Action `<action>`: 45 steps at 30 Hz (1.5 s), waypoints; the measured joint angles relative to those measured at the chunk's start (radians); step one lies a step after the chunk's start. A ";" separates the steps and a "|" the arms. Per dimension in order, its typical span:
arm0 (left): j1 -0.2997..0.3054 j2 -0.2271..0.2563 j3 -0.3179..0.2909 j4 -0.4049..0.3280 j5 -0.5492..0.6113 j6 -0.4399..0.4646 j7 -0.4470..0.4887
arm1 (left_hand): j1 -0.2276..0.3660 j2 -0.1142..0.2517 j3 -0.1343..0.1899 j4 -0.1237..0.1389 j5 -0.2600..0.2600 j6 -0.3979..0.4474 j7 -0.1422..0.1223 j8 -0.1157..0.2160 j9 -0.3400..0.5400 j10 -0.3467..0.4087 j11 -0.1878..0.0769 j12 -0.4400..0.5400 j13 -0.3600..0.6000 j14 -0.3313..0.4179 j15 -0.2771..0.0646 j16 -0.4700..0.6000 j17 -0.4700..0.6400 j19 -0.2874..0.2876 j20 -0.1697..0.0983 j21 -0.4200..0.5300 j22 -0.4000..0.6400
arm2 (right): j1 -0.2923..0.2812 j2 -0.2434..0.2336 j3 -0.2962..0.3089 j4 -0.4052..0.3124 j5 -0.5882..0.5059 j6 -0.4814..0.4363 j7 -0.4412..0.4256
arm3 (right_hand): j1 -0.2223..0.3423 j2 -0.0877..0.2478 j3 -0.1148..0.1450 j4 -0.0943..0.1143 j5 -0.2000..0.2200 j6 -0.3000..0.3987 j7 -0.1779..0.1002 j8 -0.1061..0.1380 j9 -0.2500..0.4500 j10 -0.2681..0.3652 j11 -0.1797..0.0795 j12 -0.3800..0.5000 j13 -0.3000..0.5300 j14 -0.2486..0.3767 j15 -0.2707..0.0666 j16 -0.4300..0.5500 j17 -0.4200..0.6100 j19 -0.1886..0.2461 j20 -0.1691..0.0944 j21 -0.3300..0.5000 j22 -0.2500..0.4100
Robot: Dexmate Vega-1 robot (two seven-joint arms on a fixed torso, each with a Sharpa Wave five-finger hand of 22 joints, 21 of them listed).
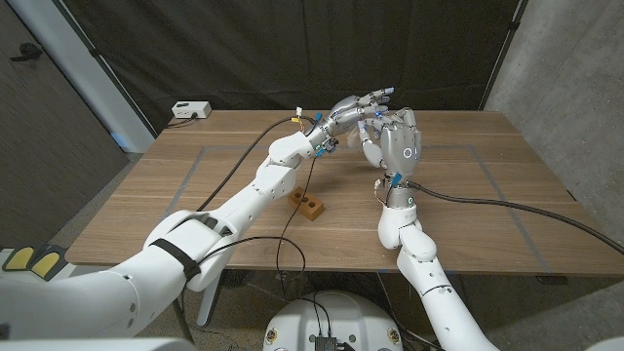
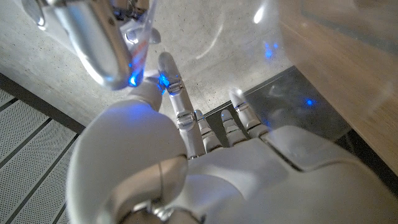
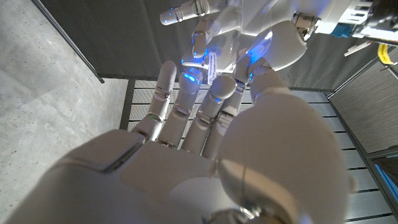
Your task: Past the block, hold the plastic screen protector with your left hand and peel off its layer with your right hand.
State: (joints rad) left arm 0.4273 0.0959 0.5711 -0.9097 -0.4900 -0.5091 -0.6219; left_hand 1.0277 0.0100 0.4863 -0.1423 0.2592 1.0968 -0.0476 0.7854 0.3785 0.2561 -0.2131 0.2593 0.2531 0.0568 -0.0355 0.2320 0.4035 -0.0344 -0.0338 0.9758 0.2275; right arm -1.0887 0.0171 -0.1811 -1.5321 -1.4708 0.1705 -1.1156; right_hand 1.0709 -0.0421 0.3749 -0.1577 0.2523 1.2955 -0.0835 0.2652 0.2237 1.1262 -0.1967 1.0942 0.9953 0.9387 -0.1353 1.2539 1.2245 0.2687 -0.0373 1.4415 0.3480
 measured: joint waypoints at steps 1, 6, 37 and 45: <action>0.001 0.001 0.000 -0.003 0.000 0.002 0.002 | 0.000 0.000 0.000 0.000 0.000 0.000 0.000 0.000 0.000 0.001 -0.001 0.000 0.000 0.000 0.000 0.000 0.000 0.000 0.000 0.001 0.000 | 0.004 -0.002 -0.004 0.004 0.000 -0.005 0.000 | 0.000 0.000 0.002 -0.002 0.002 0.000 0.000 0.000 0.000 0.000 0.000 0.000 0.000 0.000 0.000 0.000 0.000 0.000 0.000 0.002 -0.002; 0.004 0.004 0.000 -0.008 0.000 0.006 0.006 | 0.000 0.000 0.008 0.000 0.004 -0.005 0.005 0.000 0.005 0.001 -0.001 0.000 0.000 0.000 0.000 0.000 0.000 0.000 0.000 0.005 -0.005 | 0.013 -0.008 -0.014 0.014 -0.001 -0.024 -0.001 | -0.005 -0.005 0.010 0.000 0.007 0.000 0.000 0.000 0.000 0.000 0.000 0.000 0.001 0.003 -0.003 0.000 0.000 -0.004 -0.004 0.005 -0.009; -0.051 -0.040 -0.021 0.133 -0.017 -0.006 -0.023 | -0.026 -0.001 0.022 0.023 0.011 -0.057 0.003 -0.028 -0.017 0.060 0.011 0.019 0.000 0.047 0.000 0.012 0.007 0.002 0.013 0.035 -0.021 | 0.016 0.280 0.302 0.031 0.046 0.271 -0.002 | -0.024 -0.015 0.055 0.006 0.011 -0.025 -0.013 -0.004 0.044 -0.013 0.002 -0.089 -0.110 0.003 -0.003 -0.008 -0.003 -0.014 -0.004 0.057 -0.059; -0.077 -0.050 -0.020 0.181 -0.003 -0.025 -0.046 | -0.071 -0.012 -0.003 0.034 -0.051 -0.384 -0.068 -0.193 -0.100 -0.037 0.038 -0.018 0.004 0.013 0.000 -0.001 0.017 -0.055 0.061 0.054 -0.028 | 0.024 0.310 0.345 0.040 0.052 0.326 -0.002 | -0.031 -0.021 0.059 0.002 0.011 -0.026 -0.011 0.002 0.050 -0.005 0.002 -0.089 -0.115 0.003 -0.003 -0.012 -0.003 -0.020 0.002 0.060 -0.068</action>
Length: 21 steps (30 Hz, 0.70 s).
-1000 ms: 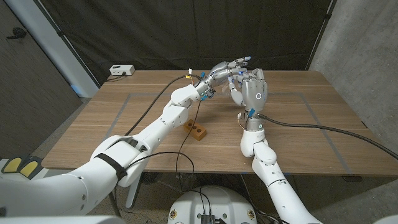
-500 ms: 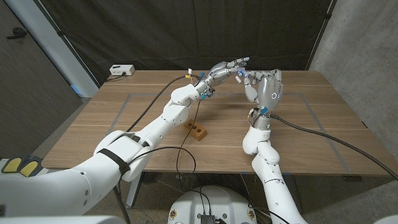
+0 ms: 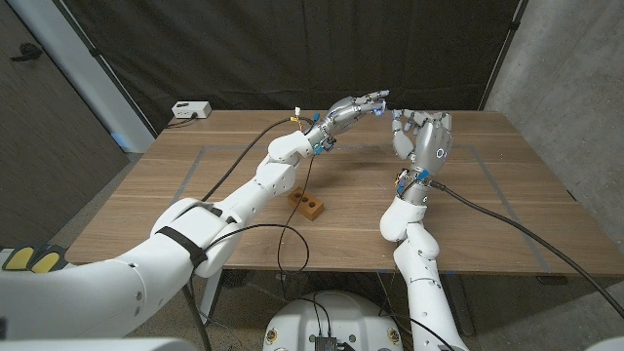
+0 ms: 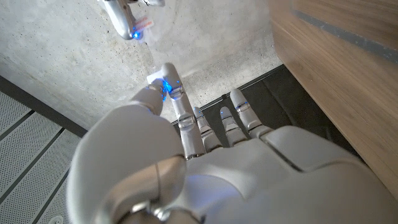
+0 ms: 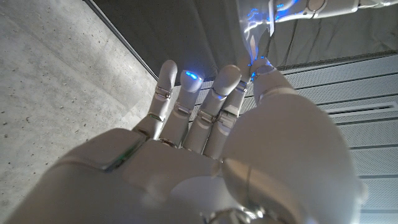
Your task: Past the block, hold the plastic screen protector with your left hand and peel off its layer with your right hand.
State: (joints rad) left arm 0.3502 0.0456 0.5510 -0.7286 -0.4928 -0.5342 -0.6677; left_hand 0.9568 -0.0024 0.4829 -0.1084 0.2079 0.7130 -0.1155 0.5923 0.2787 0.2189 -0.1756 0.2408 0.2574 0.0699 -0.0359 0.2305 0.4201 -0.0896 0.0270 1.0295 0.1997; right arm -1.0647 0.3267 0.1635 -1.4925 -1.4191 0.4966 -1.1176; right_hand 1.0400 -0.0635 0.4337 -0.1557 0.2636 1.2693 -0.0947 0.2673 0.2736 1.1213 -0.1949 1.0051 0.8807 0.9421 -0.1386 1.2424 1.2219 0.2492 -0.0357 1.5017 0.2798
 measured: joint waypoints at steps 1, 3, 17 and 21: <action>-0.003 -0.001 0.001 0.006 0.002 -0.003 -0.004 | -0.004 -0.004 -0.010 0.001 -0.006 -0.078 -0.003 -0.033 -0.010 -0.028 0.010 -0.008 0.001 -0.013 -0.001 -0.005 0.000 -0.016 0.006 0.000 0.001 | 0.002 0.002 0.004 0.002 0.001 0.002 0.000 | 0.000 0.000 0.000 0.000 0.000 0.000 0.000 0.000 0.000 0.000 0.000 0.000 0.001 0.000 0.000 0.000 0.000 0.000 0.000 0.002 -0.001; -0.014 -0.002 0.004 0.024 0.006 -0.009 -0.010 | -0.033 -0.015 -0.026 0.005 -0.016 -0.228 0.003 -0.097 -0.025 -0.074 0.032 -0.020 0.005 -0.039 0.003 -0.016 0.000 -0.042 0.011 0.006 0.002 | 0.004 0.003 0.007 0.003 0.005 0.011 0.000 | 0.000 0.000 0.006 0.000 0.000 0.000 0.000 0.000 0.000 0.000 0.000 0.000 0.002 0.000 0.000 -0.003 0.000 0.000 0.000 0.005 -0.005; -0.032 0.071 0.064 -0.043 0.144 -0.036 0.042 | -0.109 -0.100 -0.107 0.010 -0.019 -0.543 0.053 -0.248 -0.047 -0.207 0.106 -0.032 0.015 -0.140 0.059 -0.043 -0.031 -0.081 0.036 -0.003 -0.010 | 0.026 -0.026 -0.008 0.027 0.085 0.050 0.001 | -0.005 -0.005 0.023 -0.004 -0.002 -0.002 0.002 0.000 0.003 0.002 0.002 0.000 0.004 0.003 0.003 -0.004 0.003 -0.006 -0.006 0.023 -0.028; -0.041 0.095 0.087 -0.073 0.187 -0.018 0.059 | -0.064 -0.086 -0.096 -0.010 -0.015 -0.470 0.065 -0.227 -0.047 -0.202 0.110 -0.022 0.012 -0.146 0.065 -0.042 -0.048 -0.080 0.040 -0.006 -0.015 | 0.033 -0.057 -0.039 0.033 0.141 0.056 0.001 | -0.011 -0.011 0.032 -0.004 -0.002 -0.002 0.002 0.000 0.003 0.002 0.002 0.000 0.004 0.003 0.003 -0.004 0.003 -0.006 -0.006 0.031 -0.029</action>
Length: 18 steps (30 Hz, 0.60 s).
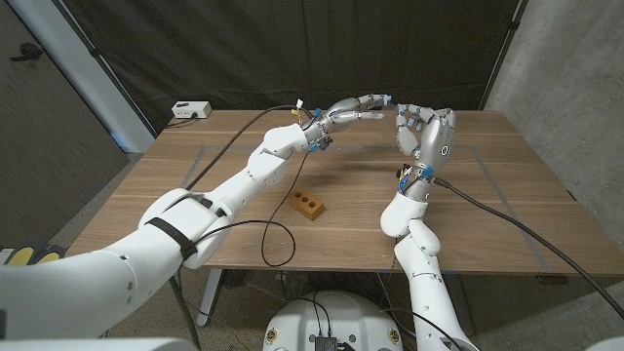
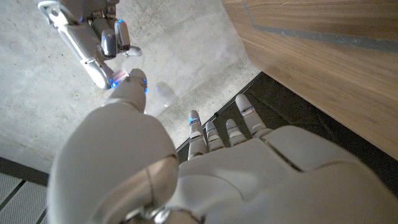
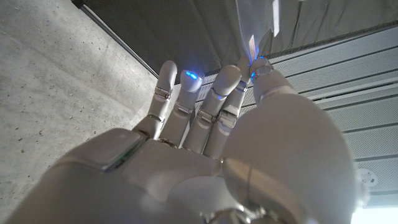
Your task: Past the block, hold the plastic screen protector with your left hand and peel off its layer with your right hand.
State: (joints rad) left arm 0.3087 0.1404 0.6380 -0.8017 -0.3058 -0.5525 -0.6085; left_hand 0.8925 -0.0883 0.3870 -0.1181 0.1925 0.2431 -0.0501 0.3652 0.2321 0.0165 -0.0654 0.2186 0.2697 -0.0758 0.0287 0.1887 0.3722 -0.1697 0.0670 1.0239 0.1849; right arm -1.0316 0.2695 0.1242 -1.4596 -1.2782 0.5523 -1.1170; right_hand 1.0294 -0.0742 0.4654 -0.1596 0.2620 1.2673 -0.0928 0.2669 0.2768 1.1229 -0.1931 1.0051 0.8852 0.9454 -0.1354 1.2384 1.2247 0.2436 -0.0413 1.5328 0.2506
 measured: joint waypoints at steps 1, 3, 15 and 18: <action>-0.007 0.008 0.011 -0.008 0.009 0.004 0.001 | 0.008 0.008 0.002 -0.002 0.000 0.027 0.005 0.008 0.000 0.004 0.004 0.003 -0.001 0.000 0.000 0.003 -0.005 0.001 0.001 -0.006 -0.003 | 0.000 -0.001 -0.001 0.000 0.009 0.000 0.000 | 0.000 0.000 0.001 0.001 0.000 0.000 0.000 0.000 0.000 0.000 0.000 0.000 0.001 0.000 0.000 0.000 -0.001 0.000 0.000 0.000 -0.003; -0.015 0.015 0.021 -0.013 0.029 0.012 0.002 | 0.025 0.017 0.002 -0.002 0.000 0.103 0.009 0.030 -0.004 0.027 0.001 0.015 -0.002 0.001 -0.001 0.008 -0.017 0.001 0.001 -0.011 -0.004 | 0.003 -0.016 -0.016 0.001 0.028 0.000 0.000 | -0.003 0.002 0.001 0.001 0.000 0.000 0.000 0.000 0.000 0.000 0.000 0.000 0.000 0.000 0.000 0.000 -0.002 -0.001 0.001 0.000 -0.005; -0.037 0.023 0.051 -0.014 0.076 0.017 0.034 | 0.106 0.082 0.007 -0.018 -0.012 0.681 -0.009 0.170 -0.035 0.278 -0.119 0.083 -0.032 0.151 -0.063 0.071 -0.075 0.096 -0.029 -0.014 -0.001 | 0.010 -0.068 -0.073 0.003 0.106 -0.023 0.000 | -0.006 0.001 0.008 0.000 0.000 -0.002 0.002 -0.002 0.000 0.002 0.002 0.000 0.001 0.000 0.000 -0.007 -0.001 -0.004 0.004 0.007 -0.014; -0.036 0.016 0.049 -0.008 0.077 0.008 0.056 | 0.130 0.107 0.016 -0.016 -0.012 0.791 -0.005 0.191 -0.039 0.344 -0.125 0.090 -0.040 0.196 -0.066 0.089 -0.080 0.120 -0.032 -0.003 -0.001 | 0.013 -0.079 -0.088 0.006 0.116 -0.030 0.000 | -0.006 0.001 0.010 0.001 0.000 -0.002 0.002 -0.003 0.000 0.002 0.002 0.000 0.002 0.000 0.000 -0.012 -0.003 -0.007 0.000 0.007 -0.018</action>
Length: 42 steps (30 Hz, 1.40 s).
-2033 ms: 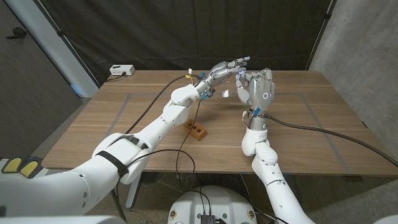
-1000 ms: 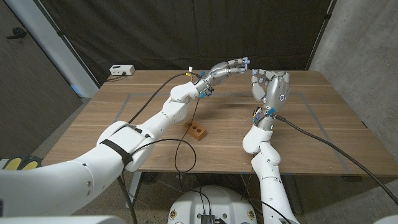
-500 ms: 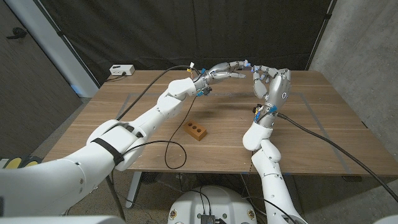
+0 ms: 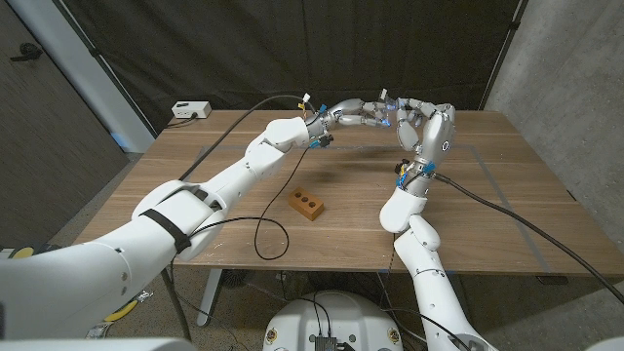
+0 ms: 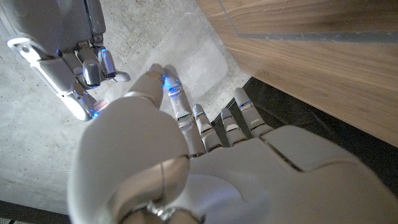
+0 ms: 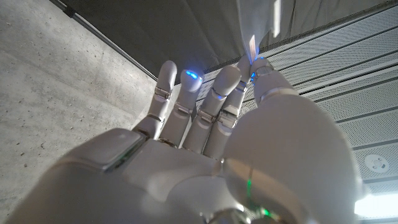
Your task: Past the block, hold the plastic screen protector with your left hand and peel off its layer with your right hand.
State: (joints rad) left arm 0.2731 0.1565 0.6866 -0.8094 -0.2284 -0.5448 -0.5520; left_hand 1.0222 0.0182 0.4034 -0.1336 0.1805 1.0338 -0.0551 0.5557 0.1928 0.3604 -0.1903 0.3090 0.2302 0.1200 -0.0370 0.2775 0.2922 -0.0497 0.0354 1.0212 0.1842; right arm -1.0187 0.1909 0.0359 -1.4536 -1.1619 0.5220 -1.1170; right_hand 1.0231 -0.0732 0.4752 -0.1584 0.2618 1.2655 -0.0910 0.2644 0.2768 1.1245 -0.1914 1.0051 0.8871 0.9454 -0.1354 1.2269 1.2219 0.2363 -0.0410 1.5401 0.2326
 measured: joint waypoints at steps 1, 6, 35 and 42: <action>0.002 -0.003 -0.003 0.003 -0.002 -0.007 0.011 | 0.000 0.000 0.001 0.001 0.000 0.016 0.001 0.001 -0.002 0.013 -0.002 0.005 -0.002 0.008 0.000 0.001 0.000 0.004 -0.004 0.001 0.000 | 0.002 -0.004 -0.002 0.001 0.003 -0.003 0.000 | 0.000 0.000 0.000 0.000 0.000 0.000 0.000 0.000 0.000 0.000 0.000 0.000 0.000 0.000 0.000 0.000 0.000 0.000 0.000 0.000 0.000; 0.011 -0.015 -0.015 0.019 -0.009 -0.025 0.038 | 0.005 0.013 0.009 -0.006 -0.001 0.061 0.012 0.003 -0.005 0.040 -0.014 0.005 -0.003 0.030 0.001 0.009 -0.005 0.025 -0.025 0.009 0.000 | 0.007 -0.015 -0.018 0.007 0.018 -0.016 0.000 | -0.006 -0.004 0.003 0.003 0.000 0.000 0.000 0.000 0.000 0.000 0.000 0.000 0.000 0.000 0.000 0.000 0.002 -0.001 0.001 0.000 0.000; -0.035 -0.068 -0.035 0.194 -0.037 -0.118 0.020 | 0.027 0.018 0.015 -0.013 -0.008 0.099 0.040 -0.008 -0.009 0.050 -0.017 0.001 -0.004 0.019 -0.002 0.003 -0.009 0.037 -0.045 0.016 0.000 | 0.060 -0.131 -0.160 0.053 0.167 -0.108 0.000 | -0.046 0.007 0.012 0.012 -0.059 -0.046 -0.029 -0.035 -0.022 -0.004 -0.004 -0.027 -0.049 0.000 0.000 -0.007 -0.002 -0.012 0.005 0.012 -0.015; -0.057 -0.081 -0.029 0.240 -0.032 -0.126 0.003 | 0.027 0.018 0.015 -0.013 -0.008 0.104 0.045 -0.012 -0.009 0.050 -0.017 0.001 -0.004 0.019 -0.002 -0.001 -0.009 0.037 -0.045 0.016 0.000 | 0.074 -0.122 -0.149 0.077 0.173 -0.087 0.000 | -0.052 0.013 0.012 0.012 -0.062 -0.044 -0.031 -0.035 -0.022 -0.004 -0.004 -0.027 -0.054 0.000 0.000 -0.007 -0.002 -0.012 0.005 0.012 -0.019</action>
State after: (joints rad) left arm 0.2163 0.0756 0.6572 -0.5690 -0.2603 -0.6705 -0.5492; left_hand 1.0490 0.0359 0.4183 -0.1463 0.1723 1.1378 -0.0099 0.5438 0.1836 0.4105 -0.2069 0.3098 0.2257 0.1386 -0.0393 0.2766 0.2830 -0.0130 -0.0092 1.0367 0.1840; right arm -0.9448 0.0690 -0.1131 -1.3770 -0.9887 0.4355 -1.1170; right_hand 0.9710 -0.0600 0.4873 -0.1461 0.1995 1.2218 -0.1220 0.2291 0.2546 1.1208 -0.1950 0.9785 0.8330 0.9454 -0.1354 1.2198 1.2200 0.2242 -0.0357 1.5517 0.2136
